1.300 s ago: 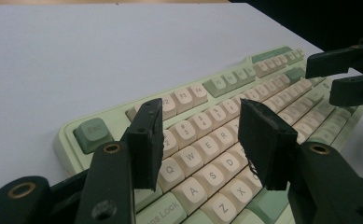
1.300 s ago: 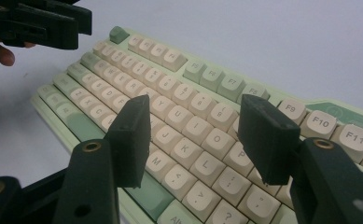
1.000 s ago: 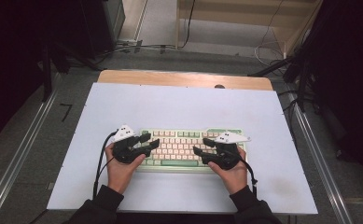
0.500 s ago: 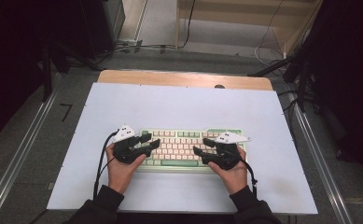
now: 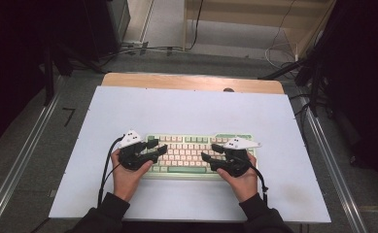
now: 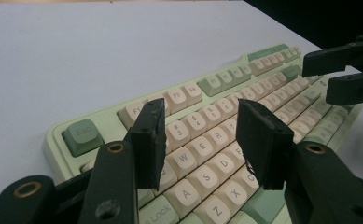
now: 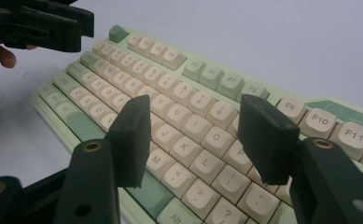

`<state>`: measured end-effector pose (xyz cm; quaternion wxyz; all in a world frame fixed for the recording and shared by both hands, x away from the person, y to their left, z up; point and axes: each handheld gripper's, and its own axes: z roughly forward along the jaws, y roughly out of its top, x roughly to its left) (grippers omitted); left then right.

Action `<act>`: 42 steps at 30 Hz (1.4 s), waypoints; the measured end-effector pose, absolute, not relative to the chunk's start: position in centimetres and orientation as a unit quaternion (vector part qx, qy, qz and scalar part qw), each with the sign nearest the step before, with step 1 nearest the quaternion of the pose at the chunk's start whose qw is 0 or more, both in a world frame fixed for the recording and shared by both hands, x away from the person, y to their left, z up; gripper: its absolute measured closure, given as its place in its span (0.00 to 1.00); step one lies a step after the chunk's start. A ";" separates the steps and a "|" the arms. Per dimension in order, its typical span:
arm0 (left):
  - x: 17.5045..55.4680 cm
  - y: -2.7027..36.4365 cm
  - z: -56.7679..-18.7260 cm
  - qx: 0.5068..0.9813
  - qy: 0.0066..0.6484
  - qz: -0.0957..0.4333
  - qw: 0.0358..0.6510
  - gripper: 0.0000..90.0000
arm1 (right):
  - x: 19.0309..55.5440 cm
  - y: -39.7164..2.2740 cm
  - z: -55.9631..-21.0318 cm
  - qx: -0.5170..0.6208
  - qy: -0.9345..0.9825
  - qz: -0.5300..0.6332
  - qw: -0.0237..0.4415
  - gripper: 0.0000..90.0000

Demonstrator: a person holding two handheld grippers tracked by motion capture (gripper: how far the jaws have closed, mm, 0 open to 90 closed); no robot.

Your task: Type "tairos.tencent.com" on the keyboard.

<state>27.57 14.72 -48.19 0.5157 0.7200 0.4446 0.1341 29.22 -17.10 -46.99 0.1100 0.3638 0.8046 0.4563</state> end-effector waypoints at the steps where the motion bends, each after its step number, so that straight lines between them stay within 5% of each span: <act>1: 27.6 14.7 -48.2 0.720 0.445 0.134 0.515 0.60 | 29.2 -17.1 -47.0 0.364 0.805 0.456 0.110 0.48; 16: 27.8 14.2 -48.2 0.724 0.438 0.131 0.517 0.67 | 29.2 -17.1 -47.0 0.363 0.805 0.455 0.110 0.48; 25: 28.5 12.6 -48.2 0.737 0.424 0.121 0.513 1.00 | 29.2 -17.0 -47.1 0.365 0.805 0.454 0.109 0.48; 42: 30.0 8.9 -49.4 0.786 0.393 0.106 0.465 1.00 | 29.1 -17.3 -47.2 0.371 0.802 0.454 0.109 0.48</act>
